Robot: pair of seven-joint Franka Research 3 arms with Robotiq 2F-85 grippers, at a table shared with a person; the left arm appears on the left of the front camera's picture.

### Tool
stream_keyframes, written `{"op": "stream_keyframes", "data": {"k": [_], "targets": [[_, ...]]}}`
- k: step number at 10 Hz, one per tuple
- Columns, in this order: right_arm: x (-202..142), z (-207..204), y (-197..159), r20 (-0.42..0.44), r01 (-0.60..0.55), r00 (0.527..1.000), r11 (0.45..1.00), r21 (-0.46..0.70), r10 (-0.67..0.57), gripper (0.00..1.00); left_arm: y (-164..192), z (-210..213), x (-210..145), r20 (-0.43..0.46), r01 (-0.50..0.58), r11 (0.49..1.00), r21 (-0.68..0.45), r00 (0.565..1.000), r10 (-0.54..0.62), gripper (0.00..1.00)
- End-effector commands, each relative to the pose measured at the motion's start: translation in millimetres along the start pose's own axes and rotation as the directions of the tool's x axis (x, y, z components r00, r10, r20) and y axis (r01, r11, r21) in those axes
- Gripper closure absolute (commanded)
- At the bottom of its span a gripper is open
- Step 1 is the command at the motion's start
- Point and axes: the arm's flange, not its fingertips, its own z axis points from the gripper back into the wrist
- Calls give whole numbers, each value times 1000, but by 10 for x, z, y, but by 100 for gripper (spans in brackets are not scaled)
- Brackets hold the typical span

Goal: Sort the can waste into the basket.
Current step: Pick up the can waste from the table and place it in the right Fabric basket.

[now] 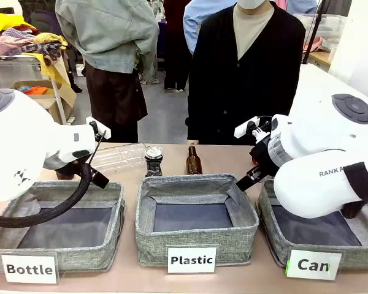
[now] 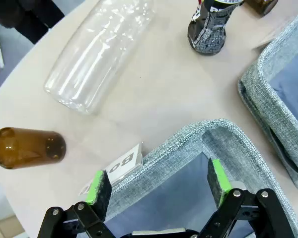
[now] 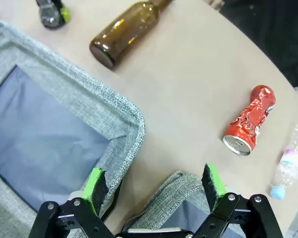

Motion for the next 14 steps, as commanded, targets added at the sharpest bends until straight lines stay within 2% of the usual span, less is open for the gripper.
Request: {"op": "stream_keyframes", "data": {"k": [1, 14], "targets": [[0, 0, 0, 0, 0, 1000, 1000, 0, 0, 0, 0, 0, 0, 0, 0, 1000, 0, 1000, 0, 0], [0, 0, 0, 0, 0, 1000, 1000, 0, 0, 0, 0, 0, 0, 0, 0, 1000, 0, 1000, 0, 0]]}}
